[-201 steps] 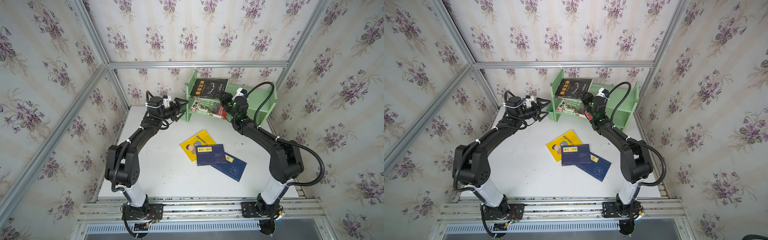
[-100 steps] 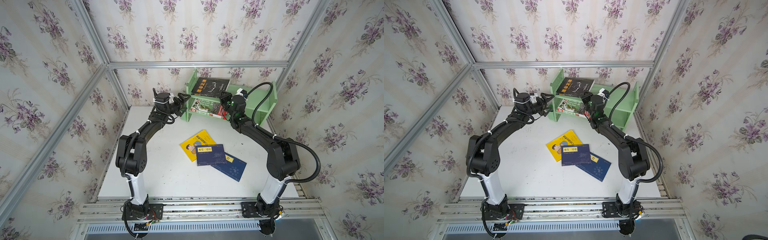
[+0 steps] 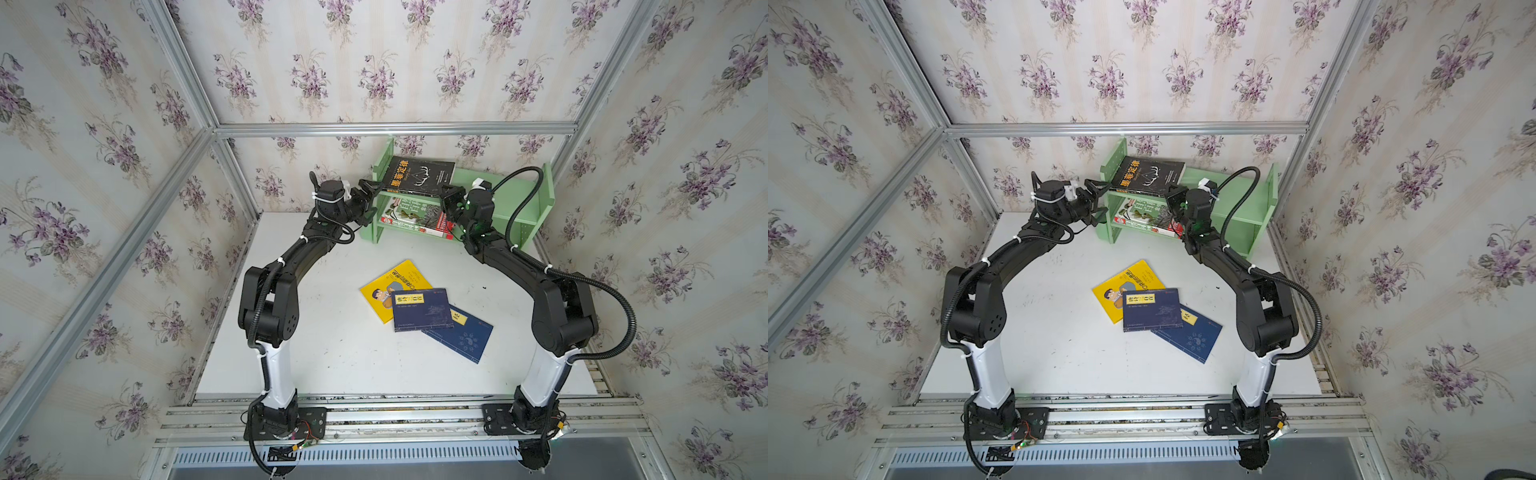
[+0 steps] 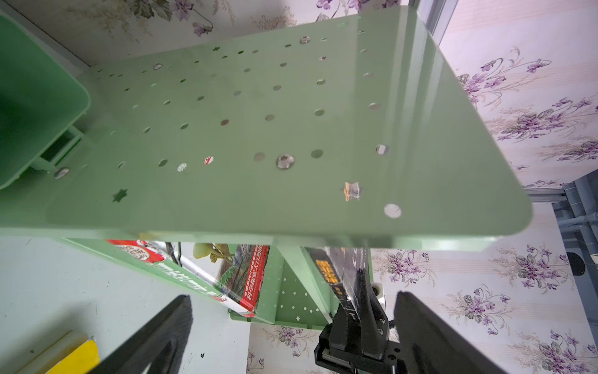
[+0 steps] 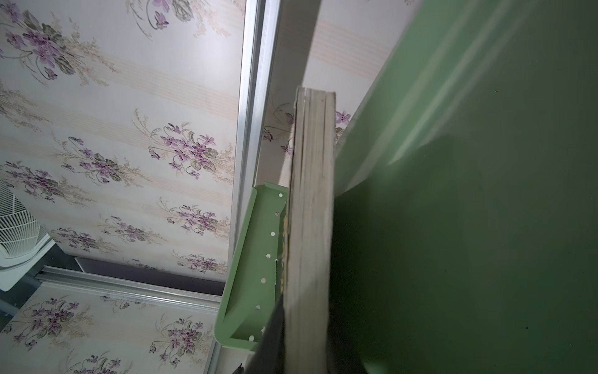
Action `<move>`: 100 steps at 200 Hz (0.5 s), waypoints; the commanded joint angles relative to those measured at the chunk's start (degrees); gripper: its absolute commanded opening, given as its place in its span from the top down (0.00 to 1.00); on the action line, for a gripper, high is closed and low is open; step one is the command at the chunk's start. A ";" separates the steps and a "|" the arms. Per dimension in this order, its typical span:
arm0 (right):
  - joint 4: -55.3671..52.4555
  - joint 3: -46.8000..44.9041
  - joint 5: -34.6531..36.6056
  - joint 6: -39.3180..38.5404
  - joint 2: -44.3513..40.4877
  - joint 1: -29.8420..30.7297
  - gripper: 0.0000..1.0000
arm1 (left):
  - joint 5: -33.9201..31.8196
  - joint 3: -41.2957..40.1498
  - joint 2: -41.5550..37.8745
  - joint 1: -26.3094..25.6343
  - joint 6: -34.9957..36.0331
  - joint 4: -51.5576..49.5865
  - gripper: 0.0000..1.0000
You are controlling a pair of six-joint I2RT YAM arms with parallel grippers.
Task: Stacking books/files
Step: Place the book at the bookshelf.
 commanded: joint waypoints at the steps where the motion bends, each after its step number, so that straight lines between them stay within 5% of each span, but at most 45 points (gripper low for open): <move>1: -0.12 1.50 -2.34 -0.88 0.40 -0.05 1.00 | -1.73 1.30 0.52 -0.60 -0.56 -1.34 0.00; 100: -2.95 1.38 -2.41 -0.55 0.00 -0.05 1.00 | -8.86 6.35 4.51 -2.47 -0.94 -3.46 0.00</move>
